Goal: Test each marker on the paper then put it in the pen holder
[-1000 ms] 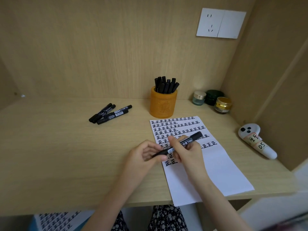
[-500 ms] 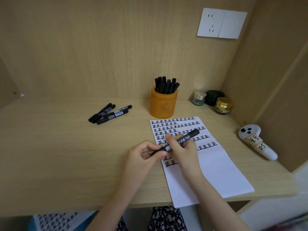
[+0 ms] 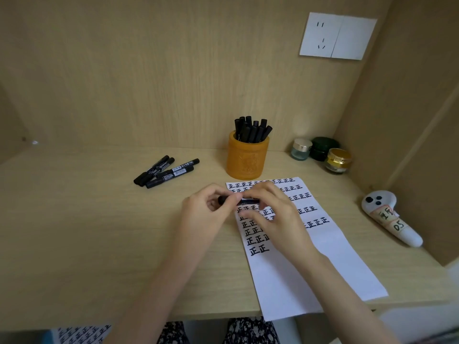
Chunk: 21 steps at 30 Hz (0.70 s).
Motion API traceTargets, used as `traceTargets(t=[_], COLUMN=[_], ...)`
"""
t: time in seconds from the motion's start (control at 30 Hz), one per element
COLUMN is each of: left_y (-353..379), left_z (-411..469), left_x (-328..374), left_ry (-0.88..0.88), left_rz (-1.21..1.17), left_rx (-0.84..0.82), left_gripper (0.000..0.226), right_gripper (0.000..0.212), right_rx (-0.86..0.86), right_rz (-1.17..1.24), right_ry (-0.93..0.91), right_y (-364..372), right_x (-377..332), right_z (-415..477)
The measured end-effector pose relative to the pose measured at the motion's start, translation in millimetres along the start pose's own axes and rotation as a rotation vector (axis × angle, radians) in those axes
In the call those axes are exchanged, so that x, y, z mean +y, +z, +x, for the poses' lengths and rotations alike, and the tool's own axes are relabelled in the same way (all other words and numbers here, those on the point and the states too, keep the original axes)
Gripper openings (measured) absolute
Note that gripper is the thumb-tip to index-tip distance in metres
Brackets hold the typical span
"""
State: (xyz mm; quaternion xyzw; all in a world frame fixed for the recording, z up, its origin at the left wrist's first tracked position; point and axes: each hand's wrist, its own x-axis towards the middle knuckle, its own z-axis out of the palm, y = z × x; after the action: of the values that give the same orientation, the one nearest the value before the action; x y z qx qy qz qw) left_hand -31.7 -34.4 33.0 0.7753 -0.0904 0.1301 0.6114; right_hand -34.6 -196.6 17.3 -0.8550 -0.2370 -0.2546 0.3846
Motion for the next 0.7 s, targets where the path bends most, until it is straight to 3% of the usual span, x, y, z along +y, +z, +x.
traceTargets(t=[0.1,0.2,0.33,0.5,0.7], left_y=[3.3,0.9,0.2,4.8,8.1], left_z=[10.2,20.0,34.0,40.5,46.6], left_x=[3.1,6.3,-3.5,-24.1,-34.8], left_ry=[0.029,0.001,-0.073,-0.145,-0.220], left_rz=[-0.015,-0.052,-0.020,0.019,0.043], left_rx=[-0.024,-0.047,-0.040,-0.058,-0.070], left_gripper=[0.018,0.030,0.020,0.012,0.011], right_gripper=[0.022,0.037,0.056,0.050,0.047], right_rx=[-0.012,-0.005,0.189,0.336,0.404], right_rz=[0.013,0.034,0.116,0.134,-0.020], right_ry=[0.004,0.050,0.096,0.074,0.068], right_y=[1.8,-3.0,-12.2,-12.0,1.2], right_x=[3.9,8.4,16.2,26.8,46.1], right_z=[13.4,35.7,81.4,141.0,177.6])
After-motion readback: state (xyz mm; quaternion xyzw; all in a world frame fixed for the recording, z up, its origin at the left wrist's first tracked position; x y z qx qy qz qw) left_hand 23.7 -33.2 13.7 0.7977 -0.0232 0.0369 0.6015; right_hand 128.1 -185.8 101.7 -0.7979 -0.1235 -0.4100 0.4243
